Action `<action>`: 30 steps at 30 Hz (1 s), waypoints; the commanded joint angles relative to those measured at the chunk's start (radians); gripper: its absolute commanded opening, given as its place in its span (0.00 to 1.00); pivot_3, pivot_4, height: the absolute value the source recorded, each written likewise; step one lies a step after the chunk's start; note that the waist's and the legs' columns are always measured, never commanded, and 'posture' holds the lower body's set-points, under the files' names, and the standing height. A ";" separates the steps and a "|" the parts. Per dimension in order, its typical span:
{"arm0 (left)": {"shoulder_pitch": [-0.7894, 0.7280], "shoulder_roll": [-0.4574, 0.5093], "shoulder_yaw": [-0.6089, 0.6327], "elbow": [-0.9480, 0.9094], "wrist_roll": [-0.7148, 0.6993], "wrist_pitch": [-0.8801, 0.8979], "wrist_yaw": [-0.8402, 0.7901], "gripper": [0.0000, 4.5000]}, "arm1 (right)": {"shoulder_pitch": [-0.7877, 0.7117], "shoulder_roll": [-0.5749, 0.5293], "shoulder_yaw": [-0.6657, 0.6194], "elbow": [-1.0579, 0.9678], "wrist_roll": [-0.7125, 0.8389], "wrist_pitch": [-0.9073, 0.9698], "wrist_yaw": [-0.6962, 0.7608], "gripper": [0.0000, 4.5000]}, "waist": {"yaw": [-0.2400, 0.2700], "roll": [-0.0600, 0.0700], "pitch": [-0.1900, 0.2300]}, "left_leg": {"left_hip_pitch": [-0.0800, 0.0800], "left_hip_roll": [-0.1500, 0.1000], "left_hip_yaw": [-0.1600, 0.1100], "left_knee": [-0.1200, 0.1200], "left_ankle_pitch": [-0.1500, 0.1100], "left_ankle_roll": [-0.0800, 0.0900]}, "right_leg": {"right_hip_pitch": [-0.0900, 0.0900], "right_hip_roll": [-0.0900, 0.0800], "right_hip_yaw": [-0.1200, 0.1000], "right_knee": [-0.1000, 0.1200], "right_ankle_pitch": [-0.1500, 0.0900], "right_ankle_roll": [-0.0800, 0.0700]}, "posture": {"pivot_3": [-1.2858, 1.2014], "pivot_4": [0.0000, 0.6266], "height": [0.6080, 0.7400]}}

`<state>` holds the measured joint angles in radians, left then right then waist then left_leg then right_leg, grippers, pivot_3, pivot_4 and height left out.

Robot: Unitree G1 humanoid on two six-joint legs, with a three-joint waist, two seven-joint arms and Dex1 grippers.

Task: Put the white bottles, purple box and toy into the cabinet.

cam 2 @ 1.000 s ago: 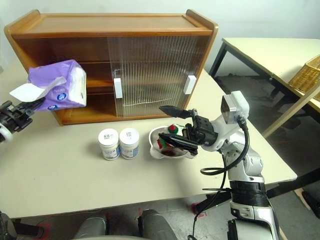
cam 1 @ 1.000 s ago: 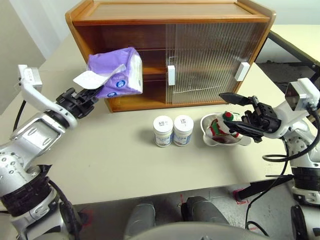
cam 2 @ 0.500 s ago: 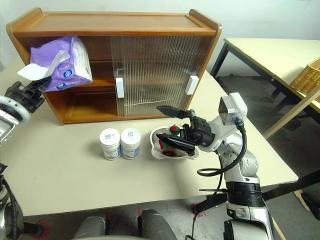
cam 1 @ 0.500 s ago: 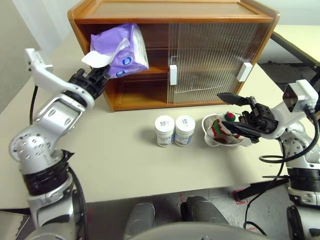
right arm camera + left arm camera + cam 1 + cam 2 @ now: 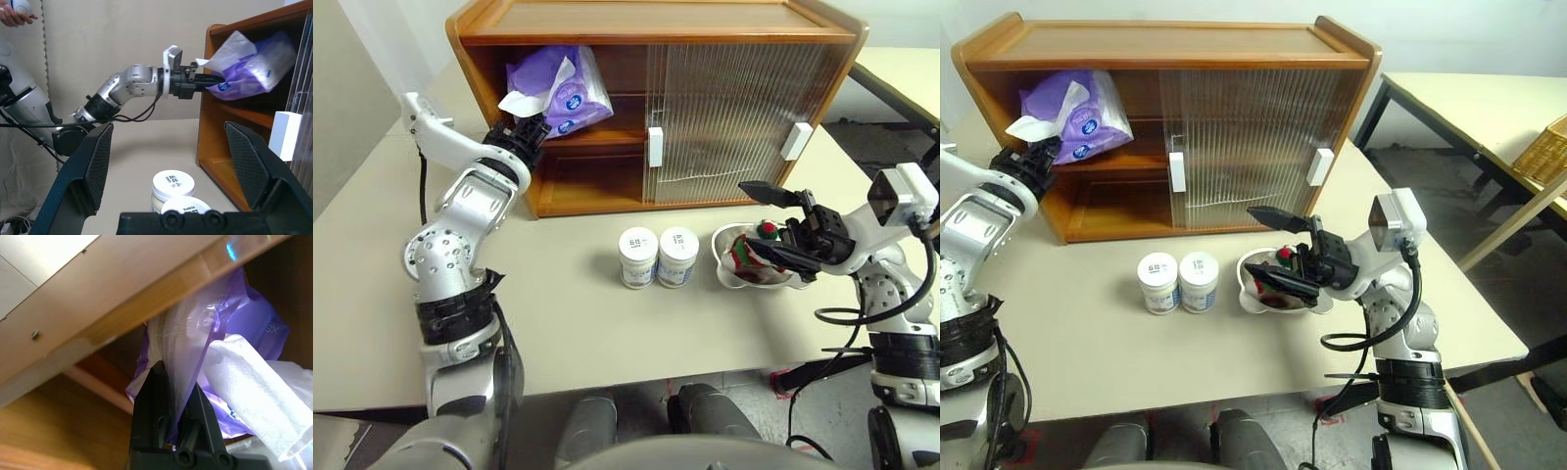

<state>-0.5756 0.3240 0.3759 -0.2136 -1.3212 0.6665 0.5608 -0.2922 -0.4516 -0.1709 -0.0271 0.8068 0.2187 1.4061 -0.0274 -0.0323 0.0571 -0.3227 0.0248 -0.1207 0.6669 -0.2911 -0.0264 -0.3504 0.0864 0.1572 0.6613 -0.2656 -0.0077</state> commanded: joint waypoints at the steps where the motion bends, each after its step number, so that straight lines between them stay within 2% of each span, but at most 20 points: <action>1: -0.042 -0.020 -0.007 0.047 0.047 -0.011 0.009 0.00 | 0.011 0.001 0.006 0.009 -0.014 -0.017 0.009 1.00 | -0.001 0.000 0.000 | -0.001 0.000 0.000 0.001 0.000 0.000 | 0.000 0.000 0.000 0.000 0.000 0.001 | 0.49 0.06 1.00; 6: -0.101 -0.049 -0.016 0.094 0.099 -0.005 0.005 0.00 | 0.024 0.003 0.005 0.009 -0.018 -0.028 0.013 1.00 | -0.002 0.000 0.000 | -0.006 -0.001 -0.001 0.008 -0.001 0.003 | -0.001 -0.001 0.000 -0.001 0.001 0.001 | 0.49 0.06 1.00; 7: -0.108 -0.053 -0.014 0.099 0.104 -0.003 0.004 0.16 | 0.026 0.003 0.004 0.008 -0.018 -0.029 0.013 1.00 | -0.002 0.000 0.000 | -0.006 -0.001 -0.001 0.010 -0.002 0.003 | -0.001 -0.001 0.000 -0.001 0.002 0.001 | 0.49 0.06 1.00; 10: -0.123 -0.062 -0.006 0.108 0.115 0.002 -0.005 0.34 | 0.032 0.001 0.001 0.010 -0.020 -0.034 0.016 1.00 | -0.004 0.000 0.000 | -0.007 -0.003 -0.001 0.011 -0.002 0.004 | 0.000 -0.002 0.000 -0.001 0.002 0.002 | 0.48 0.05 1.00; 18: -0.118 -0.072 0.005 0.072 0.112 0.022 -0.001 0.97 | 0.021 -0.001 0.004 0.037 -0.029 -0.041 0.032 1.00 | -0.005 0.000 0.000 | -0.007 -0.003 -0.001 0.011 -0.002 0.005 | 0.000 -0.002 0.000 -0.001 0.002 0.002 | 0.49 0.05 1.00; 19: -0.110 -0.069 0.003 0.057 0.110 0.028 -0.001 0.99 | 0.017 -0.001 0.006 0.043 -0.031 -0.042 0.036 1.00 | -0.005 0.000 0.000 | -0.007 -0.003 -0.001 0.011 -0.002 0.004 | 0.000 -0.002 0.000 -0.001 0.002 0.002 | 0.49 0.05 1.00; 23: -0.078 -0.059 0.007 -0.015 0.078 0.061 0.015 0.99 | 0.007 0.000 0.010 0.059 -0.035 -0.045 0.048 1.00 | -0.005 0.000 0.000 | -0.007 -0.003 -0.001 0.011 -0.002 0.004 | 0.000 -0.002 0.000 -0.001 0.002 0.002 | 0.50 0.05 1.00; 27: 0.052 0.010 -0.025 -0.154 0.021 0.159 -0.014 0.99 | -0.001 -0.002 0.011 0.071 -0.039 -0.043 0.059 1.00 | -0.006 0.001 0.000 | -0.006 -0.003 -0.001 0.010 -0.002 0.004 | 0.001 -0.002 0.000 -0.001 0.002 0.001 | 0.50 0.06 1.00; 29: 0.124 0.071 -0.042 -0.206 0.039 0.195 -0.064 0.99 | -0.004 -0.004 0.010 0.075 -0.039 -0.041 0.063 1.00 | -0.005 0.000 0.000 | -0.006 -0.003 -0.001 0.011 -0.002 0.004 | 0.001 -0.002 0.000 -0.001 0.002 0.000 | 0.50 0.06 1.00; 30: 0.151 0.101 -0.051 -0.221 0.057 0.206 -0.092 0.91 | -0.005 -0.004 0.010 0.076 -0.038 -0.040 0.064 1.00 | -0.004 0.000 0.000 | -0.006 -0.003 -0.001 0.011 -0.002 0.004 | 0.000 -0.002 0.000 -0.001 0.002 0.000 | 0.50 0.06 1.00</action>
<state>-0.4462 0.3931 0.3401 -0.3947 -1.2856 0.8400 0.5101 -0.2916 -0.4488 -0.1671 0.0457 0.7768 0.1821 1.4613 -0.0315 -0.0319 0.0571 -0.3290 0.0215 -0.1221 0.6774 -0.2928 -0.0226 -0.3500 0.0842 0.1575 0.6599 -0.2629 -0.0081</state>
